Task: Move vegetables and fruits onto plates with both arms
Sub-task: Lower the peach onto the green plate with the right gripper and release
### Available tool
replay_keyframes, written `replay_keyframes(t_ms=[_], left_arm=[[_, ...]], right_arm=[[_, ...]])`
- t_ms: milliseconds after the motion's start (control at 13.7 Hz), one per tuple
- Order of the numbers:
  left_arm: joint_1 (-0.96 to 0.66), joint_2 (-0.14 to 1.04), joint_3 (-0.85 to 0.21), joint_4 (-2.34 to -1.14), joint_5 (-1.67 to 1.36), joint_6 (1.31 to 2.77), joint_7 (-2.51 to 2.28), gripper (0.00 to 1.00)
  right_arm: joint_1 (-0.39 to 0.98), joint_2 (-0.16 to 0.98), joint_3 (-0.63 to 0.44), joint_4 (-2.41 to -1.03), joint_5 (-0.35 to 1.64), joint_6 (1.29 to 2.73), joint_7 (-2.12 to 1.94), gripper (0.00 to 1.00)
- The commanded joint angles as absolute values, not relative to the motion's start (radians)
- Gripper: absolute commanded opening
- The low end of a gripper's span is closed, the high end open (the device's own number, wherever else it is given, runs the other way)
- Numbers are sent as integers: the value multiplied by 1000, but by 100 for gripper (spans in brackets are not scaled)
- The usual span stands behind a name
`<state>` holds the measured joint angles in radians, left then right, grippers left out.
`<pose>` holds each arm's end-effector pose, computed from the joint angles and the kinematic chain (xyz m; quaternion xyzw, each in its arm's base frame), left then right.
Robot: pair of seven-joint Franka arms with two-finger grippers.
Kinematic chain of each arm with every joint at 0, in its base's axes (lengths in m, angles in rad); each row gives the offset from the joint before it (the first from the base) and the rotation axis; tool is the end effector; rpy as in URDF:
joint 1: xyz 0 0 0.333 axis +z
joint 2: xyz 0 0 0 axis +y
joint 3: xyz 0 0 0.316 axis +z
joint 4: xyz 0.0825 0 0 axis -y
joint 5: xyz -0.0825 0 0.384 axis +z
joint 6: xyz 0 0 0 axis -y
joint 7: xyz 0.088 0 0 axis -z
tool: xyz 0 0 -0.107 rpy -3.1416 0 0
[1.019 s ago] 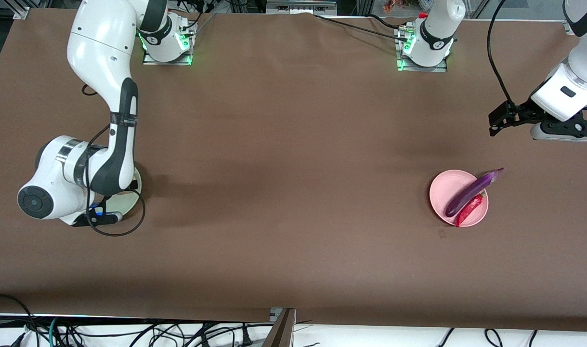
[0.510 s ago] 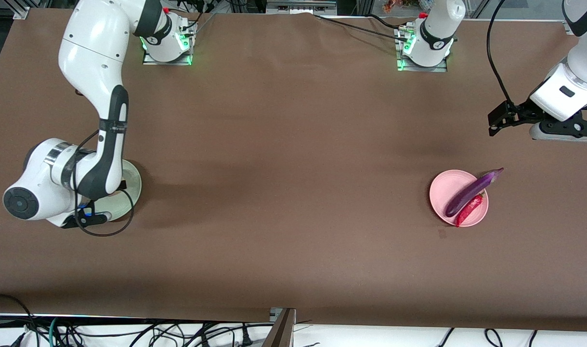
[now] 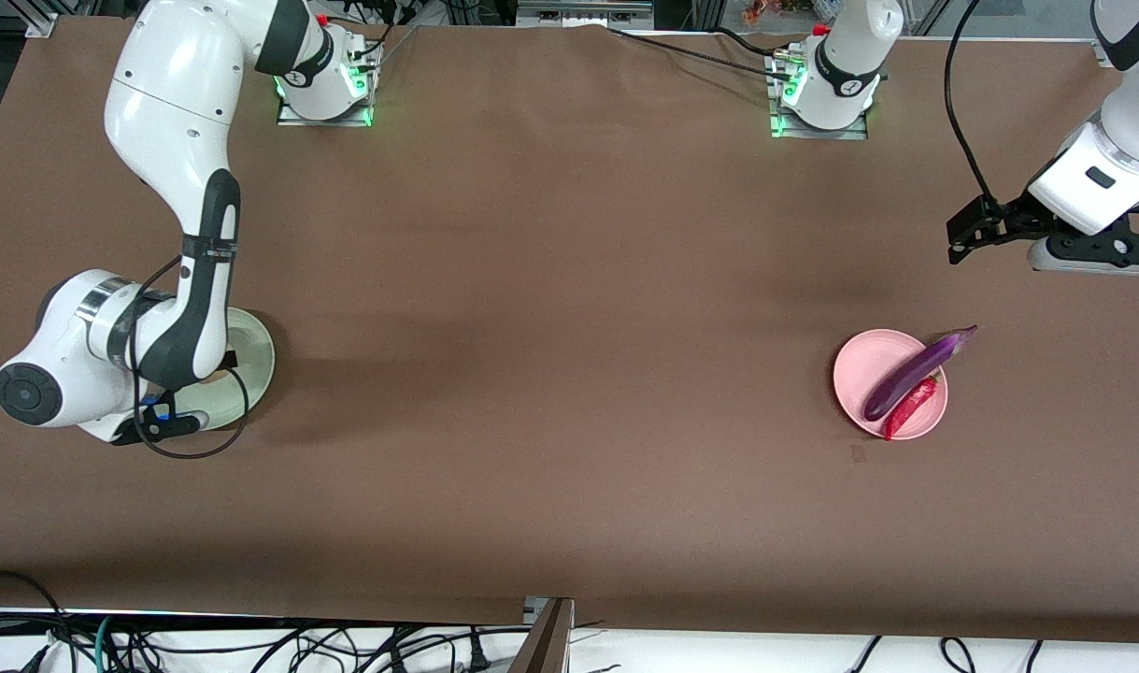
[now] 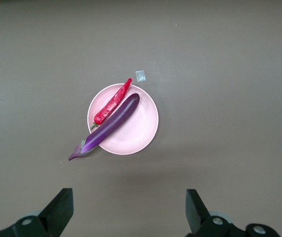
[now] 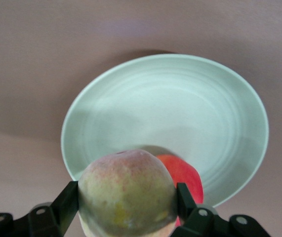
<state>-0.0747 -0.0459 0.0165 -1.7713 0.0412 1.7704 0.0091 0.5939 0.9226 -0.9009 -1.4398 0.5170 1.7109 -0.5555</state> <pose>0.5521 -0.0284 0.5720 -0.9989 0.0373 -0.0230 0.0193 0.6763 -0.0424 0.2545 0.9787 0.0959 -0.1780 0.0344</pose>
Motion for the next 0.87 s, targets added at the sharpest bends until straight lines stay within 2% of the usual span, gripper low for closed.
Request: replay_keyframes(t_ms=[0,364,510,582,655,801], left_arm=[[-81,-49,18,-1758,64,1766,25,100],[-81,-49,18,-1758,64,1766,26,100],[-81,-48,18,-1758,64,1766,26,100],[-81,-49,18,-1758,64,1766,26,100],[-81,-49,18,-1758,64,1766,26,100],[-81,-49,18,-1758,64,1766,26,100]], right_arm=[[594,911,-874,-1436,511,1720,-546,8],[563,942,-815,-1437,511,1787,-541,9],[558,942,-815,-1443,509,1787,-548,14],[552,942,-815,-1443,509,1786,-549,50],[545,939,-815,-1440,509,1784,-551,99],[532,919,-819,-1431,511,1769,-551,100]])
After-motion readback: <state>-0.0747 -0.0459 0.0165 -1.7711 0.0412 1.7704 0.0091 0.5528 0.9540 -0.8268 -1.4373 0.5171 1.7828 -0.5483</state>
